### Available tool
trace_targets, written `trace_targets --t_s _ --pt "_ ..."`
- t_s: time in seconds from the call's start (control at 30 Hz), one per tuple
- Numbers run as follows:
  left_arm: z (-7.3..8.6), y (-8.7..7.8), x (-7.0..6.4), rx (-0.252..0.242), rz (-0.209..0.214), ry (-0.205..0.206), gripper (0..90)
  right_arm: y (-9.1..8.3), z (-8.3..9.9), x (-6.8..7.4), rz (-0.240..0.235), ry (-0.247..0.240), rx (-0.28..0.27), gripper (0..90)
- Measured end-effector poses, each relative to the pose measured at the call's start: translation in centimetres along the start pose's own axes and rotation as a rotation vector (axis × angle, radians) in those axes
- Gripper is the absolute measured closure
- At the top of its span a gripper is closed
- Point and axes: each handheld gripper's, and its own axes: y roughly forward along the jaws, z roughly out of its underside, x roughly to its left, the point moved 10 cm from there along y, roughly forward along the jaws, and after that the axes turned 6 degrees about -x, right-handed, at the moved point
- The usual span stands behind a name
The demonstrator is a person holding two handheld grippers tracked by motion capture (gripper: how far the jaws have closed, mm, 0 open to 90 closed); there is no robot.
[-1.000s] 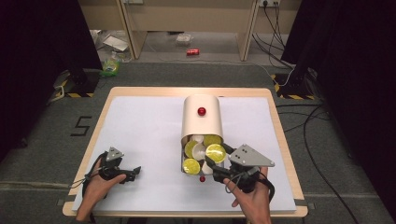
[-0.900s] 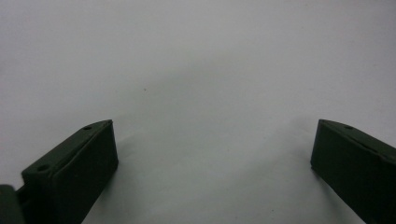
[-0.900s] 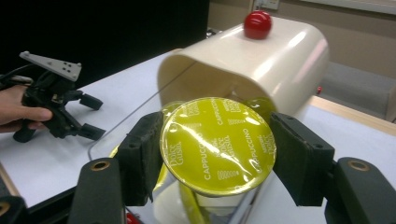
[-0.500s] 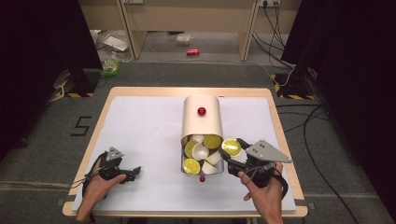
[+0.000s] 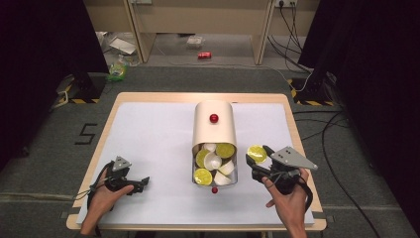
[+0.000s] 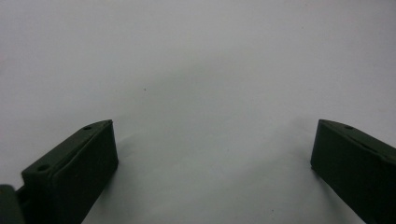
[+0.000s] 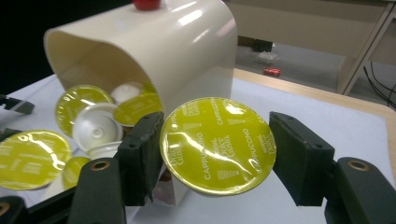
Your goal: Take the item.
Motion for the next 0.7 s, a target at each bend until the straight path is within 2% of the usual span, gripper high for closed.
trace_targets --t_s 0.53,0.7 --pt "0.0 0.0 0.0 0.000 0.001 -0.001 0.0 1.7 4.3 -4.2 0.082 0.049 0.070 38.2" --pt "0.0 0.0 0.0 0.000 0.000 0.000 0.0 1.9 5.5 -5.1 0.103 0.062 0.092 38.2"
